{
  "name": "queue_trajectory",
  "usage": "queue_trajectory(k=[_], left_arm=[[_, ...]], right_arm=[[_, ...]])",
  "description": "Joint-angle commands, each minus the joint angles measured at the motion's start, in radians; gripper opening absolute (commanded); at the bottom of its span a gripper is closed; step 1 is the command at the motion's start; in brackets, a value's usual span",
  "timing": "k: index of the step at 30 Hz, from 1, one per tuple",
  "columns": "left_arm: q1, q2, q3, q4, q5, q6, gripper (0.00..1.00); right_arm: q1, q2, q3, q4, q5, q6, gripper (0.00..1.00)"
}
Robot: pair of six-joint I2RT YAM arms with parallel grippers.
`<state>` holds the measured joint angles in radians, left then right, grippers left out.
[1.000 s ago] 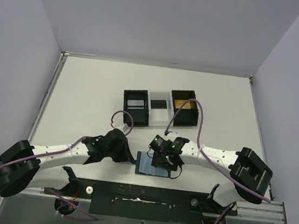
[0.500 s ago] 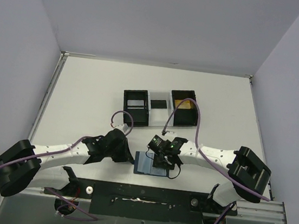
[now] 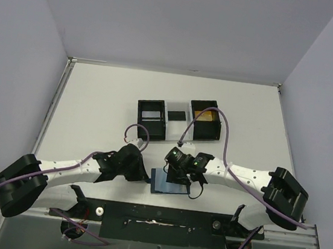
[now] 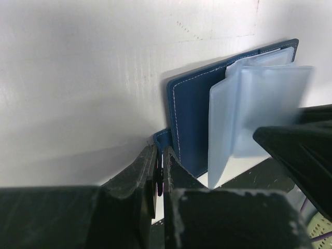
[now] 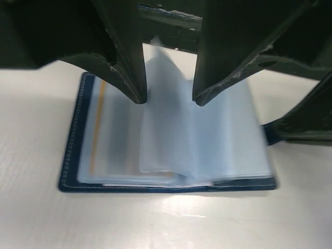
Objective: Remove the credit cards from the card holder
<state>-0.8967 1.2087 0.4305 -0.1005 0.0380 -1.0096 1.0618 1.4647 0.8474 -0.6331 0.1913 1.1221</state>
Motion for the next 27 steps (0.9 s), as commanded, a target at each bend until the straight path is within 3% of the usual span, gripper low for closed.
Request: queue_trajectory(k=[1, 19, 23, 27], left_arm=[[-0.007, 0.009, 0.005, 0.055, 0.006, 0.000, 0.00], [-0.009, -0.025, -0.003, 0.031, -0.021, -0.008, 0.00], [-0.010, -0.022, -0.001, 0.028, -0.019, -0.005, 0.00], [-0.009, -0.018, 0.001, 0.033, -0.018, -0.003, 0.00]], right_arm=[[0.007, -0.079, 0.015, 0.134, -0.039, -0.019, 0.43], [-0.018, -0.072, -0.035, 0.482, -0.365, -0.111, 0.53], [-0.019, -0.184, -0.064, 0.445, -0.282, -0.090, 0.56], [-0.023, -0.271, -0.060, 0.146, 0.009, 0.013, 0.61]])
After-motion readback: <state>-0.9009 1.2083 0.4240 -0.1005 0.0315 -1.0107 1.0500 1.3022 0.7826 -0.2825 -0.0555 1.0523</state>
